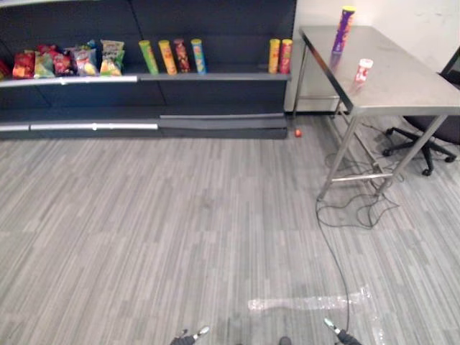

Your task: Put the gum and the chips on the shelf.

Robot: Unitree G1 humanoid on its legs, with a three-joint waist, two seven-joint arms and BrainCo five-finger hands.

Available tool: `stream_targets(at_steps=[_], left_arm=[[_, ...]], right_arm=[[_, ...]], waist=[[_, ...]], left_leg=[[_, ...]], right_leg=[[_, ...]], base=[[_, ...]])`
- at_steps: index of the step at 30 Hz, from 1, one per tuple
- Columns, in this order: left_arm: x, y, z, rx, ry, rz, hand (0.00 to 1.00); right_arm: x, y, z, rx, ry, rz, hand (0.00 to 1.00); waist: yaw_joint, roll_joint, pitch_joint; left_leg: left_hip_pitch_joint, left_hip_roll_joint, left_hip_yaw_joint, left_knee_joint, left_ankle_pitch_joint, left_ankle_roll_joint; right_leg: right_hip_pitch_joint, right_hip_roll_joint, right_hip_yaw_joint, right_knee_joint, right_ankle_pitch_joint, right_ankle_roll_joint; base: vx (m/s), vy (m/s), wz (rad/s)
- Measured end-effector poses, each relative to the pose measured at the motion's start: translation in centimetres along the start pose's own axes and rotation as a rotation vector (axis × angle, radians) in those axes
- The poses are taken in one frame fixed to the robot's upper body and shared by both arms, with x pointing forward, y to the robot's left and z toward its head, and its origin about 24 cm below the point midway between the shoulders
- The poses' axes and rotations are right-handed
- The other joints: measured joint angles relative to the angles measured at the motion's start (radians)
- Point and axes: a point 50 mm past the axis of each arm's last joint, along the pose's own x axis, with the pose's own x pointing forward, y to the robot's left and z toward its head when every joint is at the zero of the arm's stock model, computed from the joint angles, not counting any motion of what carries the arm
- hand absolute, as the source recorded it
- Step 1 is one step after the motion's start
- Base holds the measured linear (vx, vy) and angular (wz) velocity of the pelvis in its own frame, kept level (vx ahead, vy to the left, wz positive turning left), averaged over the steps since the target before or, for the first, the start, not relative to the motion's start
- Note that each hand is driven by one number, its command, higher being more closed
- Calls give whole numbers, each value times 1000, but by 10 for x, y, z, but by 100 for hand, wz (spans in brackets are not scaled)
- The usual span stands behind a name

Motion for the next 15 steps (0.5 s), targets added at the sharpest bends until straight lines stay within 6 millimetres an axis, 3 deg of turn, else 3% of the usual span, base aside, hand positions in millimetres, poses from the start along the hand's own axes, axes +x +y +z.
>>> stream_targets(at_steps=[15], left_arm=[[0, 0, 0, 19, -3, 0, 0]], right_arm=[[0, 0, 0, -5, 0, 0, 0]], waist=[[1, -1, 0]], left_leg=[[2, 0, 0, 0, 0, 0]], right_leg=[[2, 0, 0, 0, 0, 0]], base=[[0, 0, 0]])
